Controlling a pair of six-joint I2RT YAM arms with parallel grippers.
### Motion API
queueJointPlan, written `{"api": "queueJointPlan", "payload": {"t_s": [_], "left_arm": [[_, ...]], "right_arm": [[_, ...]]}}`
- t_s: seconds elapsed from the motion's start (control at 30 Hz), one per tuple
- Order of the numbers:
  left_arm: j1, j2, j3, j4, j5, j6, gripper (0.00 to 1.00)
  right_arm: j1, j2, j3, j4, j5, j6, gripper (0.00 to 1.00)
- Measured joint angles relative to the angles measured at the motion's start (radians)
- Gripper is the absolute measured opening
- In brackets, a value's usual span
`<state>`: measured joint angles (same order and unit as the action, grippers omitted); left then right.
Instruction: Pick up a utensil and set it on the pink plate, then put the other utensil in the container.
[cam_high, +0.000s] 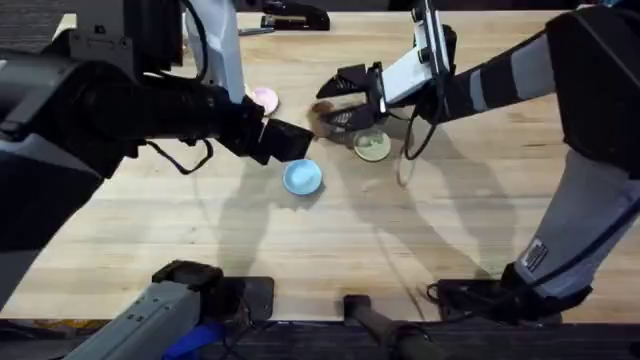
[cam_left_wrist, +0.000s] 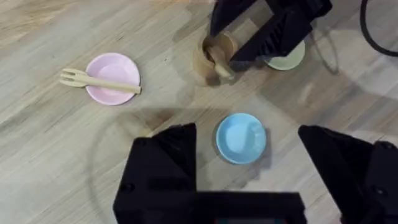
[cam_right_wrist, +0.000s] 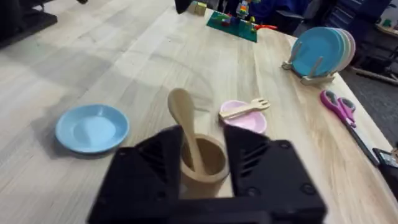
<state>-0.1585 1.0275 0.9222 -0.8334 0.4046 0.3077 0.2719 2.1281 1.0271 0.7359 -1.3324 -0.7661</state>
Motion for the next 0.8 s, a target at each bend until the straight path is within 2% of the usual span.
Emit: {"api": "queueJointPlan", "payload": {"t_s": [0.07,0.17,0.2,0.27,0.5,0.7,0.8], "left_arm": [[0.000,0.000,0.000,0.000,0.000,0.000,0.995],[0.000,0.000,0.000,0.000,0.000,0.000,0.995],[0.000,0.000,0.000,0.000,0.000,0.000,0.995],[0.000,0.000,0.000,0.000,0.000,0.000,0.995],[0.000,0.000,0.000,0.000,0.000,0.000,0.996],[0.000,0.000,0.000,0.000,0.000,0.000,0.995],[0.000,0.000,0.000,0.000,0.000,0.000,0.995]], "right_arm": [[0.000,0.000,0.000,0.003,0.000,0.000,0.485],[0.000,0.000,0.000,0.004,-0.001,-0.001,0.886],[0.000,0.000,0.000,0.005,-0.001,-0.005,0.968],[0.000,0.000,0.000,0.005,-0.001,-0.005,0.994],[0.000,0.000,0.000,0.041,0.000,0.013,0.996],[0.000,0.000,-0.001,0.184,0.048,0.227,0.997],[0.000,-0.007,-0.001,0.202,0.066,0.313,0.996]]}}
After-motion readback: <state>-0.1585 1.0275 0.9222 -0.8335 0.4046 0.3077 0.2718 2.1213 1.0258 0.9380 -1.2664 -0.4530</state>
